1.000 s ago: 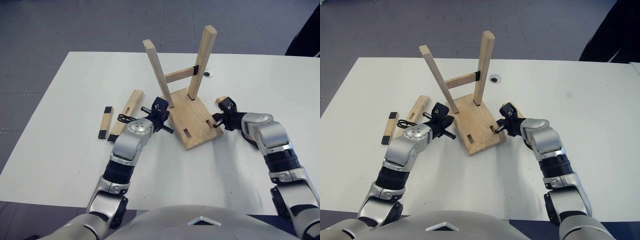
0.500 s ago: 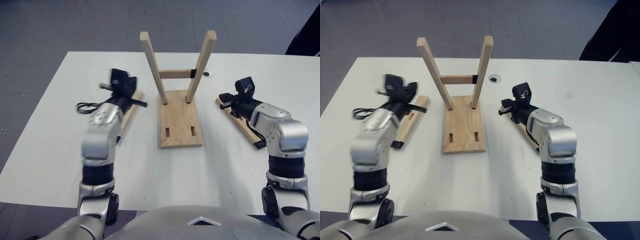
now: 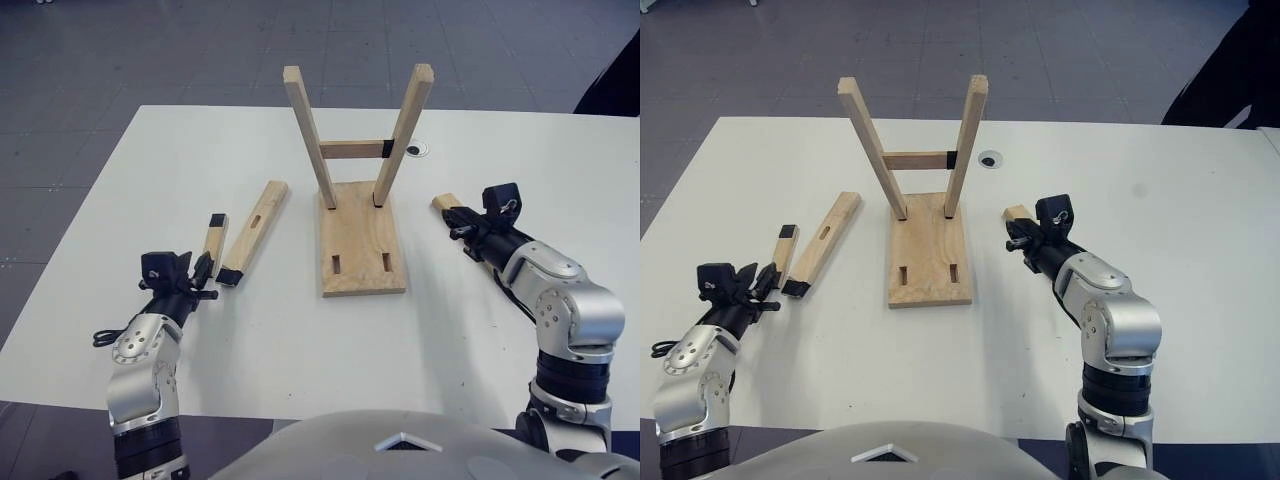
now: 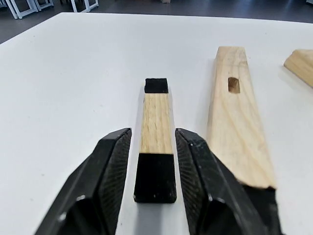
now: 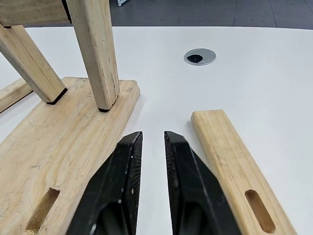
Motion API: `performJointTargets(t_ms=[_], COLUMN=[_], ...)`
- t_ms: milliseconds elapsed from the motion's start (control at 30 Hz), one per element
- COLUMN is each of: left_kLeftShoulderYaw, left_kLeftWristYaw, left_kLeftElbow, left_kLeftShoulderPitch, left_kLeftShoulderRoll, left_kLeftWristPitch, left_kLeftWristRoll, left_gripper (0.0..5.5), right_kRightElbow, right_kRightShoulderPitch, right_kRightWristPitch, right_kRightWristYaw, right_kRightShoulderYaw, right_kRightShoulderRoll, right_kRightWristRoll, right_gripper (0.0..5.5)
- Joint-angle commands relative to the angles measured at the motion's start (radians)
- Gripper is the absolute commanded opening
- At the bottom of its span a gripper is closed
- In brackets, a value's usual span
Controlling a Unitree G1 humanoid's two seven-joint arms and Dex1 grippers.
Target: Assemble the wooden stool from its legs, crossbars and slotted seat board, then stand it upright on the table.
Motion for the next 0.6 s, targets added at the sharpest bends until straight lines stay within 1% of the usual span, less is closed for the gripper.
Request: performJointTargets(t_ms=[33, 133, 333, 400, 600], left_kLeftShoulderYaw=[-0.032, -0.051, -0.089, -0.089, -0.077], left_kLeftWristYaw=[-0.017, -0.006, -0.004, 0.002, 0.021], left_kLeftElbow=[0.079, 0.131, 0.184, 0.177, 0.150], left_kLeftShoulderPitch=[0.019, 0.015, -0.004, -0.007, 0.007], left_kLeftShoulderRoll=[0.018, 0.027, 0.055, 0.063, 0.063], left_kLeftWristPitch=[-0.037, -0.057, -0.010, -0.009, -0.016], left_kLeftWristRoll=[0.023, 0.037, 0.048, 0.045, 0.037], left_gripper=[1.66, 1.66, 1.66, 1.43, 0.45], right_kRightElbow=[-0.005, -0.001, 0.003, 0.004, 0.004], right_kRightShoulderPitch=[-0.001, -0.016, -0.026, -0.025, -0.024], right_kRightWristPitch=[-0.010, -0.006, -0.005, -0.004, -0.001], right_kRightWristYaw=[-0.001, 0.005, 0.001, -0.004, -0.012], right_kRightShoulderYaw=[0.016, 0.022, 0.024, 0.028, 0.032], right_kRightShoulderRoll=[-0.020, -0.030, -0.028, -0.027, -0.028], right_kRightWristRoll=[0.005, 0.012, 0.019, 0.020, 0.021], right_gripper=[0.82, 0.82, 0.82, 0.86, 0.86])
